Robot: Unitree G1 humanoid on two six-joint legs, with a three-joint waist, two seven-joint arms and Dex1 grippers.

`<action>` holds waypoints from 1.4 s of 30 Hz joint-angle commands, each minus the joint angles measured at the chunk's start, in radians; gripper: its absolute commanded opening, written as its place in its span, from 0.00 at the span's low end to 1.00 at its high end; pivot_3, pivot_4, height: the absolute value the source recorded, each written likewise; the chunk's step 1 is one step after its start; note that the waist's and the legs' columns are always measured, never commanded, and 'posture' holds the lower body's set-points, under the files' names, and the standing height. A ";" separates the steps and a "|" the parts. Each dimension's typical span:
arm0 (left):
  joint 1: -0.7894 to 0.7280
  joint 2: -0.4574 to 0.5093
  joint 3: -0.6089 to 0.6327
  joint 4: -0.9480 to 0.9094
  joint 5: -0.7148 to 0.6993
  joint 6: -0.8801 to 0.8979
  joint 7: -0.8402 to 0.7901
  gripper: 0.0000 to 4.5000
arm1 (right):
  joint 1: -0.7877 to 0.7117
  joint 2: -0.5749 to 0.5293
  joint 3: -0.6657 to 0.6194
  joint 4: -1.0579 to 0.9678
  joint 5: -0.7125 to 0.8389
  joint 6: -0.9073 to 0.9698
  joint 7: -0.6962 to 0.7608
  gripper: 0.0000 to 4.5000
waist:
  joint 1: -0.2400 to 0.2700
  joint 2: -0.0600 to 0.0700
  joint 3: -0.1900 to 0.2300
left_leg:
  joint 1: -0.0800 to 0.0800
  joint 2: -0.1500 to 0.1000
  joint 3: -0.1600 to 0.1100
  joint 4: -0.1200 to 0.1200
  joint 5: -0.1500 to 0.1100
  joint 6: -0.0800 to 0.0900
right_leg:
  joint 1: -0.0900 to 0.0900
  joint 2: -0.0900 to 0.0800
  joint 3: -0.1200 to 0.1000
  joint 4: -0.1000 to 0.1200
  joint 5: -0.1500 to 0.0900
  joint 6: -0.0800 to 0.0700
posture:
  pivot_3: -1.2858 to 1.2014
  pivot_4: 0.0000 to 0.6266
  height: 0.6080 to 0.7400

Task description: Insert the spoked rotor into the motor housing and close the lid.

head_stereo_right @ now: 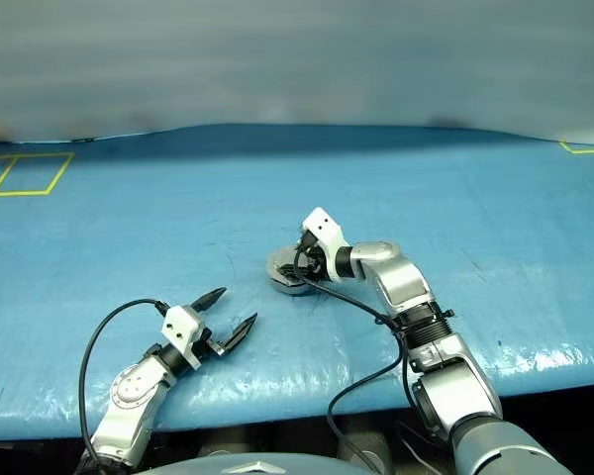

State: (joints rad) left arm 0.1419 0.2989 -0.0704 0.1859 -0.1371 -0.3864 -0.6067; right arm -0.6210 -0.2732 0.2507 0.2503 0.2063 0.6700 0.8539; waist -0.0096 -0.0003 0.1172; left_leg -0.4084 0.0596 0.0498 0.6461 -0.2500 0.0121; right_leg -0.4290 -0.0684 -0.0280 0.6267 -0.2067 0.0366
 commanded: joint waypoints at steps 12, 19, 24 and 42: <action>0.013 -0.009 -0.006 0.019 0.006 0.002 0.003 1.00 | 0.010 -0.054 0.086 -0.049 -0.079 -0.026 -0.014 0.67 | 0.000 0.004 0.004 | -0.004 0.001 -0.003 0.001 0.000 0.000 | 0.001 0.002 -0.003 0.000 -0.004 0.003 | 0.52 0.24 1.00; 0.023 -0.008 -0.007 0.004 0.006 0.009 0.008 1.00 | 0.011 -0.054 0.108 -0.018 -0.111 -0.050 -0.012 0.67 | -0.001 0.004 0.004 | -0.003 0.001 -0.003 0.002 0.000 0.000 | 0.001 0.003 -0.003 0.001 -0.003 0.003 | 0.52 0.24 1.00; 0.028 -0.008 -0.009 0.000 0.006 0.011 0.010 1.00 | 0.005 -0.058 0.116 0.012 -0.121 -0.056 -0.005 0.67 | -0.002 0.004 0.004 | -0.003 0.001 -0.003 0.002 0.000 0.000 | 0.002 0.003 -0.003 0.001 -0.003 0.003 | 0.52 0.24 1.00; 0.019 -0.003 -0.004 0.027 0.002 0.003 0.001 1.00 | -0.010 -0.089 0.179 0.127 -0.199 -0.149 -0.003 0.67 | -0.002 0.004 0.003 | 0.012 0.002 -0.003 0.003 0.000 0.000 | 0.011 0.003 -0.003 0.001 -0.004 0.004 | 0.52 0.24 1.00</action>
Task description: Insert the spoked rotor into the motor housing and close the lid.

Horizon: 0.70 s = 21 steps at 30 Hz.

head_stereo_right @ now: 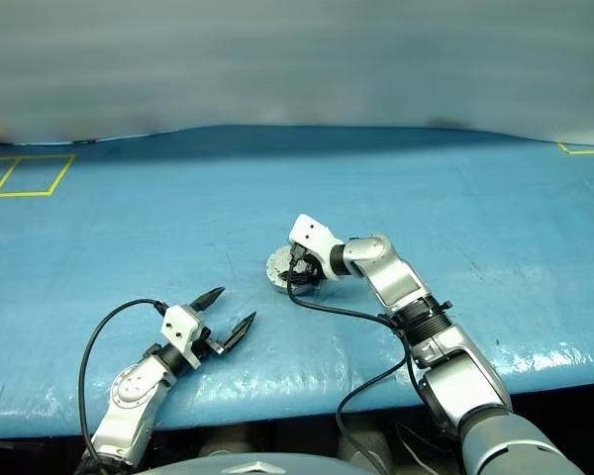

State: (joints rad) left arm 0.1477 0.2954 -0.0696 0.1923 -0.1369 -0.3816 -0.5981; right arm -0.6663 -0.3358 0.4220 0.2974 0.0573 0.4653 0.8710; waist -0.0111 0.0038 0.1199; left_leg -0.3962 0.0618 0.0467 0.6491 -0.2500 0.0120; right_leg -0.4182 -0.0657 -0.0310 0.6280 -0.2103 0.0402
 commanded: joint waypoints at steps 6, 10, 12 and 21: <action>0.009 0.000 -0.003 0.033 0.002 -0.008 -0.013 1.00 | 0.035 -0.010 -0.054 0.007 0.033 0.136 0.016 0.67 | 0.002 0.000 0.000 | -0.001 0.000 0.000 0.000 0.000 0.000 | -0.001 0.000 0.000 0.000 0.000 0.000 | 0.52 0.24 1.00; 0.007 -0.002 -0.004 0.046 0.003 -0.017 -0.017 1.00 | 0.035 -0.003 -0.086 -0.059 0.077 0.184 0.035 0.67 | 0.003 0.000 0.000 | -0.005 -0.001 0.000 -0.001 0.000 0.000 | -0.004 -0.001 -0.001 -0.001 0.000 -0.001 | 0.52 0.24 1.00; 0.006 -0.004 -0.005 0.052 0.004 -0.021 -0.017 1.00 | 0.033 -0.003 -0.094 -0.082 0.086 0.200 0.036 0.67 | 0.004 0.001 0.000 | -0.008 -0.001 0.000 -0.001 0.000 0.000 | -0.007 -0.001 -0.001 -0.001 0.003 -0.005 | 0.52 0.24 1.00; -0.001 -0.008 -0.008 0.064 0.005 -0.030 -0.016 1.00 | 0.036 -0.003 -0.072 -0.086 0.051 0.195 0.009 0.67 | 0.003 0.001 0.001 | -0.010 -0.001 0.000 -0.001 0.000 0.000 | -0.008 0.000 -0.001 0.000 0.001 -0.002 | 0.52 0.24 1.00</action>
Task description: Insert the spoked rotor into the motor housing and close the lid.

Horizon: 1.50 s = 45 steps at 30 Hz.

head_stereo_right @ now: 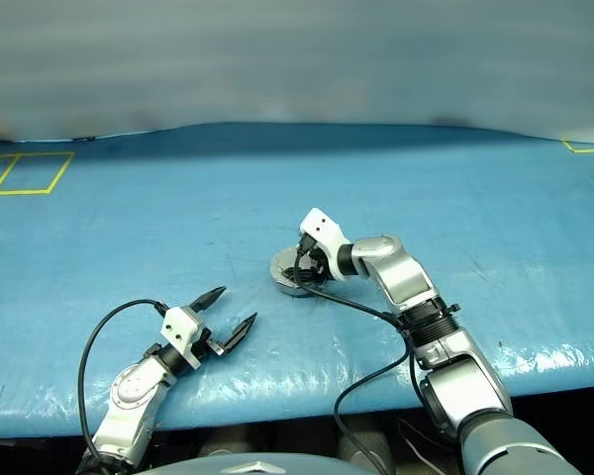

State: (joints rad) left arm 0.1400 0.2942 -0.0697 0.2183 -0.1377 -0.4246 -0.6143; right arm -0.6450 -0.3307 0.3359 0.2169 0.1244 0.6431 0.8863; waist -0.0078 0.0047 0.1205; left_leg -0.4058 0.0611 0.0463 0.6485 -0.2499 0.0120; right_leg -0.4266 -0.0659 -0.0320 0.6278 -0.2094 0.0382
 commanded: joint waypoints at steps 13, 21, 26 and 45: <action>0.008 -0.006 -0.008 0.044 0.005 0.013 -0.003 1.00 | 0.034 -0.008 0.033 -0.033 -0.051 0.013 -0.046 0.67 | 0.000 0.000 0.000 | 0.000 0.000 0.000 0.000 0.000 0.000 | 0.000 0.000 0.000 0.000 0.000 0.001 | 0.52 0.24 1.00; 0.005 -0.008 -0.009 0.054 0.004 0.007 -0.005 1.00 | 0.025 -0.044 0.106 0.043 -0.152 -0.036 -0.079 0.67 | -0.001 0.000 0.000 | 0.004 0.000 0.000 0.001 0.000 0.000 | 0.003 0.000 0.000 0.001 -0.001 0.002 | 0.52 0.24 1.00; 0.005 -0.011 -0.008 0.062 0.001 0.001 -0.007 1.00 | 0.025 -0.041 0.114 0.075 -0.158 -0.047 -0.085 0.67 | -0.003 0.001 -0.001 | 0.009 0.001 0.000 0.001 0.000 0.000 | 0.008 0.000 0.000 0.001 -0.001 0.002 | 0.52 0.24 1.00; -0.007 -0.027 -0.004 0.104 0.006 -0.024 -0.021 1.00 | -0.013 -0.021 0.006 -0.081 0.014 0.050 0.019 0.67 | 0.002 0.005 0.002 | 0.005 0.000 -0.001 -0.001 0.000 0.000 | 0.005 -0.002 -0.003 0.000 -0.001 0.001 | 0.52 0.24 1.00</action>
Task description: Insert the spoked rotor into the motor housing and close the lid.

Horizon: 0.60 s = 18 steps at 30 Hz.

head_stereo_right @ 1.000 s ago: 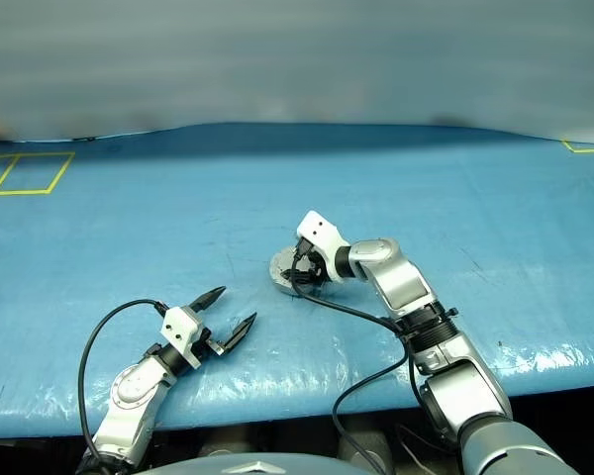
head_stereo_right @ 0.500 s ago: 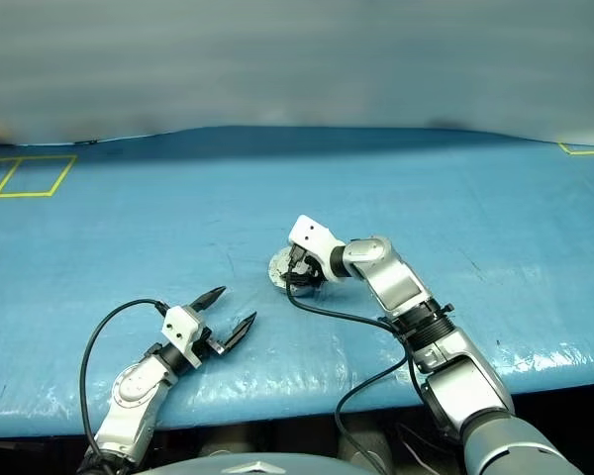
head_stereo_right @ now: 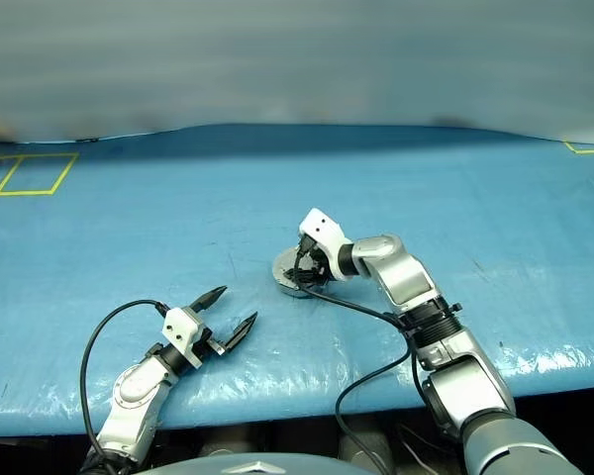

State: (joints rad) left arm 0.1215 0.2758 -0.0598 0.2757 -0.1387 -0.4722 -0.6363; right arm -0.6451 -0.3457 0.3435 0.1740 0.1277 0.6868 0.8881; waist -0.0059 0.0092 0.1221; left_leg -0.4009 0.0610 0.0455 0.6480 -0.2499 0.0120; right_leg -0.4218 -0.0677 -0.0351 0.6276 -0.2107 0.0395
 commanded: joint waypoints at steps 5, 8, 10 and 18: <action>0.022 -0.011 -0.019 0.015 0.010 0.037 0.007 1.00 | -0.032 -0.048 0.076 -0.025 -0.070 -0.065 0.039 0.67 | -0.001 0.002 0.002 | -0.003 0.000 0.000 0.000 0.000 0.000 | -0.003 0.000 0.000 0.000 0.000 0.000 | 0.52 0.24 1.00; 0.027 -0.012 -0.023 0.000 0.012 0.045 0.010 1.00 | -0.038 -0.054 0.100 -0.004 -0.088 -0.090 0.055 0.67 | -0.001 0.002 0.002 | -0.004 0.000 0.000 0.000 0.000 0.000 | -0.004 0.000 0.000 0.000 0.000 0.000 | 0.52 0.24 1.00; 0.030 -0.013 -0.025 -0.007 0.014 0.050 0.011 1.00 | -0.040 -0.050 0.103 0.007 -0.095 -0.099 0.057 0.67 | -0.002 0.002 0.002 | -0.004 0.000 0.000 0.000 0.000 0.000 | -0.004 0.001 0.000 0.000 0.000 0.000 | 0.52 0.24 1.00; 0.045 -0.013 -0.030 -0.034 0.016 0.069 0.015 1.00 | -0.042 0.002 0.041 0.020 -0.031 -0.051 0.062 0.67 | -0.005 0.001 0.002 | -0.004 0.000 0.000 0.000 0.000 0.000 | -0.004 0.001 0.000 0.000 0.000 0.000 | 0.52 0.24 1.00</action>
State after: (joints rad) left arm 0.1478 0.2730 -0.0592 0.2262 -0.1373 -0.4362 -0.6197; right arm -0.6831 -0.3584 0.4002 0.1959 0.0677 0.6191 0.9392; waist -0.0114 0.0107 0.1239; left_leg -0.4054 0.0613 0.0456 0.6484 -0.2499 0.0121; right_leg -0.4260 -0.0665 -0.0348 0.6279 -0.2105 0.0396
